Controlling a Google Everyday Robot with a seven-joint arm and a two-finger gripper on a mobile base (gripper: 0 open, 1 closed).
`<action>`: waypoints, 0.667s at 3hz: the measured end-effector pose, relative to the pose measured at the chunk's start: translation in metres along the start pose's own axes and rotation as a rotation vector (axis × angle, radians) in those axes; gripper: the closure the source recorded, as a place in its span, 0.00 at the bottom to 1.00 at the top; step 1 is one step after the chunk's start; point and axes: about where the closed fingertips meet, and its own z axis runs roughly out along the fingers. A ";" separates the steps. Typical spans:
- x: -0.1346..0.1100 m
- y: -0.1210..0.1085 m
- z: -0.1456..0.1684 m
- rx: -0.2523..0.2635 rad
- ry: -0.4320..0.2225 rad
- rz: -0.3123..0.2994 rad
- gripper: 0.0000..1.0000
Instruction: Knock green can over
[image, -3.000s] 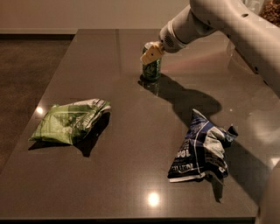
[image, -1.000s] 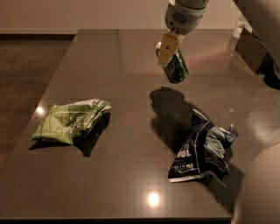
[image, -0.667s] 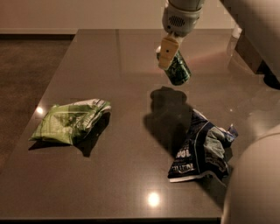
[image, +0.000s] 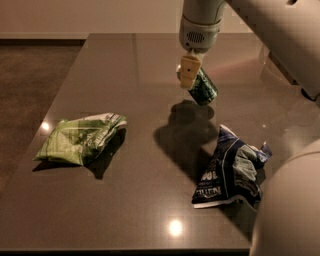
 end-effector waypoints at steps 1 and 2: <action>-0.002 0.010 0.010 -0.021 0.024 -0.038 0.16; -0.010 0.015 0.022 -0.027 0.026 -0.067 0.00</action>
Offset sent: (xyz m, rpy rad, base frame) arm -0.0373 0.0061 -0.0313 -0.0936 0.1448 0.0849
